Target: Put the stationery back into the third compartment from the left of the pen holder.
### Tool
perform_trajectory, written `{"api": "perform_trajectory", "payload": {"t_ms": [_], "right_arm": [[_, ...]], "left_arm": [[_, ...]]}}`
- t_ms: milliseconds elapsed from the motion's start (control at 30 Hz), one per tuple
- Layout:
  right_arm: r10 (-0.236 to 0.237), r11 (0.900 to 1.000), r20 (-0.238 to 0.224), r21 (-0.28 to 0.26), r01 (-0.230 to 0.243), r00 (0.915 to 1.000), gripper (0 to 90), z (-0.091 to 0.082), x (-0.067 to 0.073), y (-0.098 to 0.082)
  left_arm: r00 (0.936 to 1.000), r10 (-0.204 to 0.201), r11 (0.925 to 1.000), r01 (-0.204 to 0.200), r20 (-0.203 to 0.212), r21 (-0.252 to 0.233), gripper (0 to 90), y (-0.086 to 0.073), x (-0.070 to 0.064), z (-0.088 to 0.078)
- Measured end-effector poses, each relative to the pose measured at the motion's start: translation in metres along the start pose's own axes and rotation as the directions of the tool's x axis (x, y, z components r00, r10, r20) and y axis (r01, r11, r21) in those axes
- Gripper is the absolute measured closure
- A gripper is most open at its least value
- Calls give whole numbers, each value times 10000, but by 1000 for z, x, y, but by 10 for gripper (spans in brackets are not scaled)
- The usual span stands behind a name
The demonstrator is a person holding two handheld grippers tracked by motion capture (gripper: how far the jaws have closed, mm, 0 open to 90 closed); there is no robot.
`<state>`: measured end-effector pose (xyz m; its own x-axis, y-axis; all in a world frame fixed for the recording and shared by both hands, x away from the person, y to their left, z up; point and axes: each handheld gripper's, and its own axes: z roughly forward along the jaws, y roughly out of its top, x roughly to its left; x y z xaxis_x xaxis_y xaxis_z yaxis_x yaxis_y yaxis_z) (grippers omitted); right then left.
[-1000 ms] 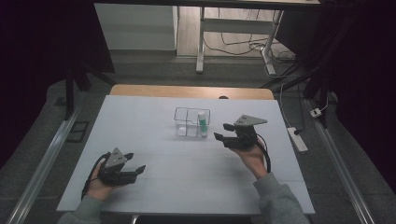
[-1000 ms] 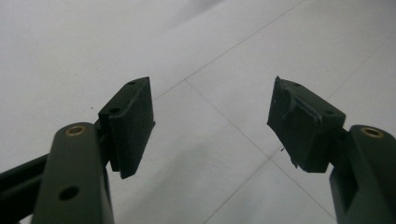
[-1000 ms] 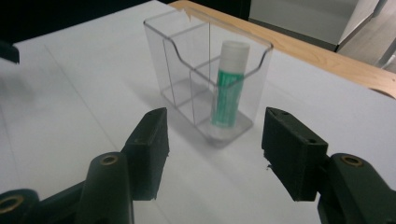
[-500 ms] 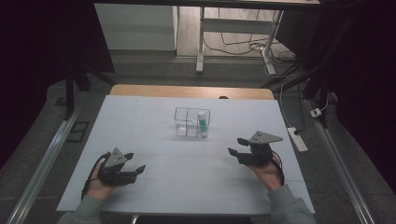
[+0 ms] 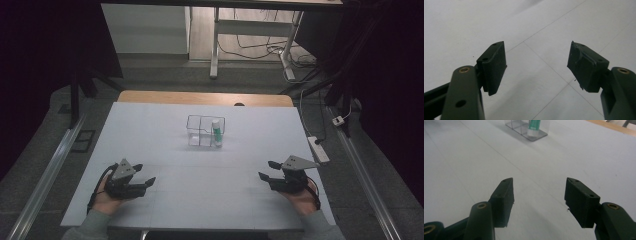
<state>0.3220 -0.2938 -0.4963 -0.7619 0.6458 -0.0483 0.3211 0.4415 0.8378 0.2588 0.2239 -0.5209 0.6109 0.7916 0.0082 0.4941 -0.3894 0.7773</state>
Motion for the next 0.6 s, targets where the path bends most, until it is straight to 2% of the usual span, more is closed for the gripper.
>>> {"api": "perform_trajectory", "payload": {"t_ms": [100, 233, 267, 467, 600], "right_arm": [[67, 10000, -26, 36, -67, 10000, 403, -4, -3, -6], [-128, 9993, 88, 338, 125, 9999, 403, -3, -5, -12], [-140, 9993, -55, 349, 141, 9999, 403, -2, -5, -12], [-497, 9974, -26, 523, 498, 9988, 400, 3, -1, -12], [-576, 9966, -64, 582, 578, 9983, 397, 3, 0, -13]], "left_arm": [[10000, -18, 10000, 18, -39, 29, 310, 0, 0, 0], [10000, -37, 10000, 37, -33, 26, 309, 0, -2, 1], [10000, -32, 10000, 32, -26, 50, 309, 0, -3, 1], [10000, -82, 9999, 82, -30, 80, 308, -4, -3, 0], [10000, -77, 10000, 77, -25, 62, 308, -3, -2, 0]]}}
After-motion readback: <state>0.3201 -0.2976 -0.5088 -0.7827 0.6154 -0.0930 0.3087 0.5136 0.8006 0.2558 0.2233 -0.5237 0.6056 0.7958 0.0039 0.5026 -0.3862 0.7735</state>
